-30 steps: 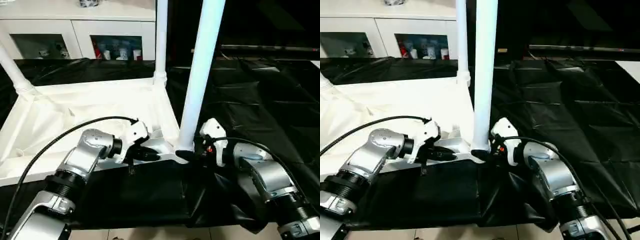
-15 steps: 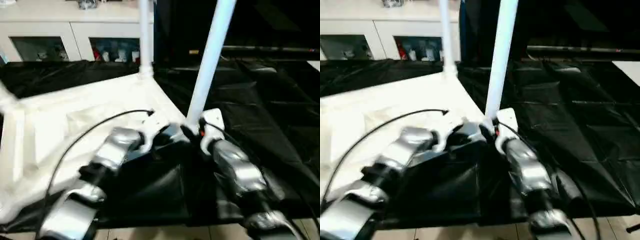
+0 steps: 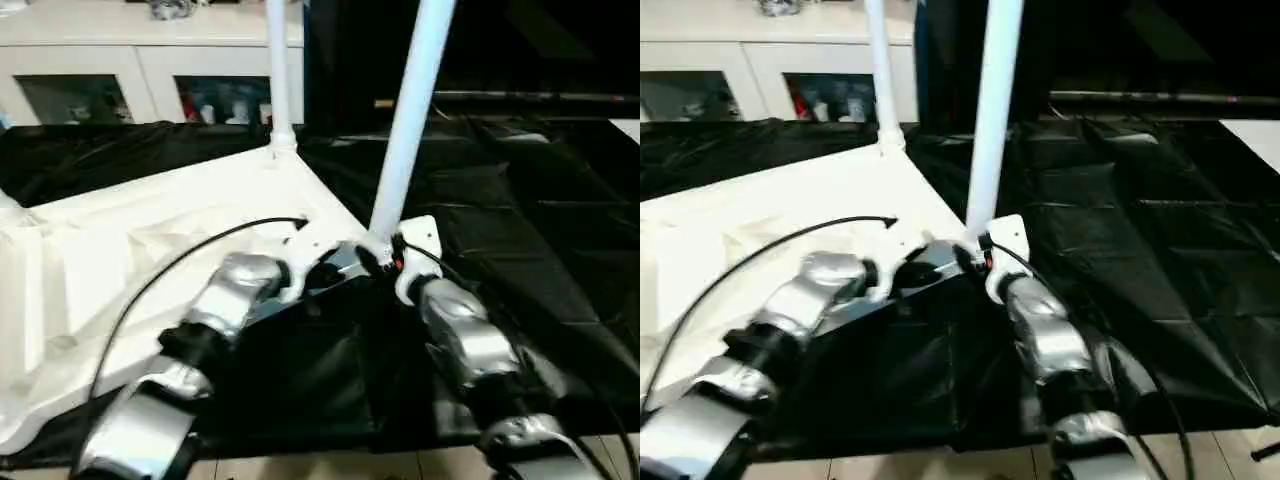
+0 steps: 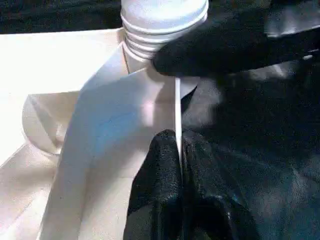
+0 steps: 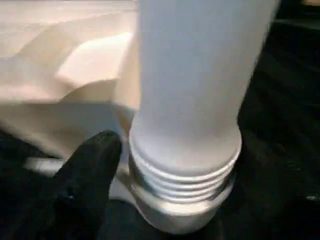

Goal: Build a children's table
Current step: Rotate leg to tighten

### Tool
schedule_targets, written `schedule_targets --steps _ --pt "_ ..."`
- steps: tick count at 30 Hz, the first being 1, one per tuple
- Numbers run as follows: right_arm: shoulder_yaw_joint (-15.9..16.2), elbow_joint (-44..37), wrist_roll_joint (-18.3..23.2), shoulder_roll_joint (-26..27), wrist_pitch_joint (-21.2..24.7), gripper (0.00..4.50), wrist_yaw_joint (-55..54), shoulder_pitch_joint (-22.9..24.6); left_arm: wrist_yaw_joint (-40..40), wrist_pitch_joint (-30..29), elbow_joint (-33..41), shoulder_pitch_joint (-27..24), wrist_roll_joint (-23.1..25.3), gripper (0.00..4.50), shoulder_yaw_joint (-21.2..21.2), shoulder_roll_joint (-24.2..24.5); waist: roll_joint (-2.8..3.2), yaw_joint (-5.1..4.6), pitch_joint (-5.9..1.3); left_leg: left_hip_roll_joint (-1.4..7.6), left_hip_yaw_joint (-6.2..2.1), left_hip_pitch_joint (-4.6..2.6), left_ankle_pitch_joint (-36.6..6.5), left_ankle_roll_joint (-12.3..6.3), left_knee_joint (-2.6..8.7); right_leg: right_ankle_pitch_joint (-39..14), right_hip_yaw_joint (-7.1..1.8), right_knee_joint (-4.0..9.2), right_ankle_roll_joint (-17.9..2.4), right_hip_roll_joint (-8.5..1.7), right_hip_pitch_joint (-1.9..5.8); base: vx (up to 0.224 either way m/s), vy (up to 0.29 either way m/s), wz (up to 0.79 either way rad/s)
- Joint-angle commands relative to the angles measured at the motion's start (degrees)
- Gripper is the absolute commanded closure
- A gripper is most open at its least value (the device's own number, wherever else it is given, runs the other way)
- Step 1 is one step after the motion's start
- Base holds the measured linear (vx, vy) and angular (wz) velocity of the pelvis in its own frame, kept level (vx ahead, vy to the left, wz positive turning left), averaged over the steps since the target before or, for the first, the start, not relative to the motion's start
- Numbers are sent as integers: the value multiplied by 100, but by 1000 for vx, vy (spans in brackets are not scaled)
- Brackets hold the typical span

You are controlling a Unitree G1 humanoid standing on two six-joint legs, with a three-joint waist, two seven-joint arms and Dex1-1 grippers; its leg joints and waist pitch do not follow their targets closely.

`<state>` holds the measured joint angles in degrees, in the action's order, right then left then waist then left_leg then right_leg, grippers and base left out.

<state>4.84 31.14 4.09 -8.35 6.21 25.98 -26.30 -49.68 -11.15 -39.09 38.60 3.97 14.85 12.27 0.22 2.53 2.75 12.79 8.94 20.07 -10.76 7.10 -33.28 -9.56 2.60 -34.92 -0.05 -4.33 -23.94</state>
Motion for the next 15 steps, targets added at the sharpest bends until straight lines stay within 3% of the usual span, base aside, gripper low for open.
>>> schedule_targets --steps 1,4,8,11,15 --pt "249 -333 -45 -228 97 53 536 94 -387 213 115 -142 -211 450 -27 107 -50 15 -347 -87 116 78 -1171 -307 369 -1455 -152 468 -1050 -198 367 0 0 0" --pt "385 -899 248 -750 445 53 1582 305 -1015 247 417 -308 -418 450 -30 398 -44 28 -344 -66 113 76 -1188 -377 373 -1366 -163 455 -1101 -195 384 0 0 0" --pt "510 -1361 392 -1252 511 53 2395 424 -1958 69 970 -523 -785 450 14 773 -41 11 -337 -56 120 70 -1263 -368 376 -1502 -163 460 -1139 -203 359 0 0 0" --pt "541 -1474 456 -1375 558 53 2544 417 -2226 -40 1153 -574 -842 450 60 926 -27 0 -321 -45 120 46 -1381 -313 388 -1775 -163 481 -1110 -202 323 0 0 0" --pt "598 -1556 435 -1443 642 53 2680 416 -2275 -36 1191 -597 -844 450 56 967 -28 27 -331 -44 124 41 -1282 -278 383 -1586 -168 461 -1136 -192 327 0 0 0"
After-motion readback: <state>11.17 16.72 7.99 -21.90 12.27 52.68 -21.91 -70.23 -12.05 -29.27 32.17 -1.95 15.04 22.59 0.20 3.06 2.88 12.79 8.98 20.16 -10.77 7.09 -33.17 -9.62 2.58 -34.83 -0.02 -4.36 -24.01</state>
